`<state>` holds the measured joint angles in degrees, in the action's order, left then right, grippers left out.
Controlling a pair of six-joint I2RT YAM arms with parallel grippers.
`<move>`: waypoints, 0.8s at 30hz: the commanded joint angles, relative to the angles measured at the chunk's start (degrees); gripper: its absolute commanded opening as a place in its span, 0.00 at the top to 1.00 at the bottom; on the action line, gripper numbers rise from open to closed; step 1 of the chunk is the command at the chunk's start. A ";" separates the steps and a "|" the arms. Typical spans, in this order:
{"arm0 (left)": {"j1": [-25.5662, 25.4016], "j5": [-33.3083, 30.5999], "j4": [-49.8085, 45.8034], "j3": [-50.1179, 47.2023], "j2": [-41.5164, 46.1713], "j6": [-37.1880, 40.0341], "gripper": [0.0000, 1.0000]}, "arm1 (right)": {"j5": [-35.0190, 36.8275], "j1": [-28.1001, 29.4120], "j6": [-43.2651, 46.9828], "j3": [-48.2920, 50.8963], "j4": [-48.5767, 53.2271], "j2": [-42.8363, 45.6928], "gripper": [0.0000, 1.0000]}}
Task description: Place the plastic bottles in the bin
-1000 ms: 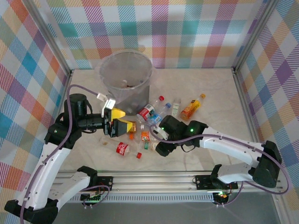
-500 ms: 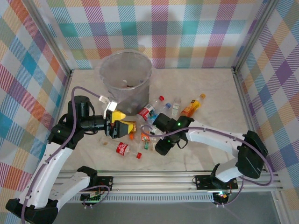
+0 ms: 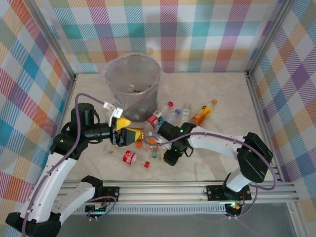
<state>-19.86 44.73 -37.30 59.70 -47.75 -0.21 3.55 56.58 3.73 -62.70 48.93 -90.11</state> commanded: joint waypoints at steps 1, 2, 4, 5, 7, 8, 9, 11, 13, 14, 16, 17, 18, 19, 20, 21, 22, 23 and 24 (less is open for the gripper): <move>-0.62 -0.43 1.01 -0.47 -0.15 0.39 0.00 | -1.52 -0.25 1.40 0.09 -0.38 -0.77 0.32; -0.62 -0.46 1.00 -0.46 -0.30 0.40 0.00 | -1.90 -0.23 1.39 0.36 -0.58 -0.86 0.33; -0.62 -0.50 0.91 -0.42 -0.40 0.38 0.00 | -2.31 -0.23 1.32 0.90 -0.85 -0.90 0.33; -0.60 -0.61 0.91 -0.42 -0.43 0.38 0.00 | -2.39 -0.17 1.28 1.10 -0.94 -1.08 0.33; -0.62 -0.78 0.91 -0.45 -0.47 0.39 0.00 | -2.33 -0.20 1.15 1.59 -0.94 -1.45 0.32; -0.62 -0.78 0.90 -0.46 -0.51 0.38 0.00 | -2.14 -0.08 0.99 1.78 -0.93 -1.63 0.31; -0.62 -0.78 0.83 -0.51 -0.66 0.40 0.00 | -2.05 -0.09 0.91 2.03 -1.03 -1.73 0.30; -0.62 -0.78 0.74 -0.45 -0.93 0.38 0.00 | -1.46 0.15 0.66 2.31 -1.27 -1.80 0.29; -0.62 -0.70 0.74 -0.46 -1.03 0.33 0.00 | -0.14 0.37 0.26 2.71 -1.54 -1.73 0.29; -0.62 -0.79 0.74 -0.46 -1.11 0.38 0.00 | 0.28 0.43 0.29 2.88 -1.64 -1.74 0.29; -0.62 -0.79 0.74 -0.42 -1.05 0.33 0.00 | 1.00 0.64 0.06 3.00 -1.85 -1.80 0.29; -0.64 -0.87 0.74 -0.44 -1.05 0.34 0.00 | 1.34 0.76 -0.06 3.02 -1.98 -1.86 0.28; -0.60 -1.00 0.73 -0.43 -1.10 0.32 0.00 | 1.93 0.89 -0.29 3.15 -2.25 -1.94 0.28; -0.60 -1.09 0.73 -0.46 -1.16 0.32 0.00 | 2.27 1.04 -0.34 3.11 -2.34 -2.13 0.28; -0.58 -1.15 0.65 -0.43 -1.21 0.36 0.00 | 2.67 1.20 -0.43 3.11 -2.36 -2.35 0.29; -0.60 -1.18 0.66 -0.45 -1.21 0.37 0.00 | 2.93 1.26 -0.56 3.15 -2.59 -2.52 0.29; -0.62 -1.17 0.65 -0.46 -1.22 0.31 0.00 | 2.95 1.37 -0.56 3.19 -2.78 -2.65 0.29; -0.58 -1.14 0.65 -0.44 -1.33 0.36 0.00 | 2.96 1.49 -0.64 3.21 -2.85 -2.87 0.28; -0.62 -1.14 0.65 -0.45 -1.34 0.27 0.00 | 2.97 1.62 -0.65 3.19 -3.00 -3.10 0.28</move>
<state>-19.86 43.77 -37.30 59.46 -49.06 -0.21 5.58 57.67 3.68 -59.99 46.15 -91.88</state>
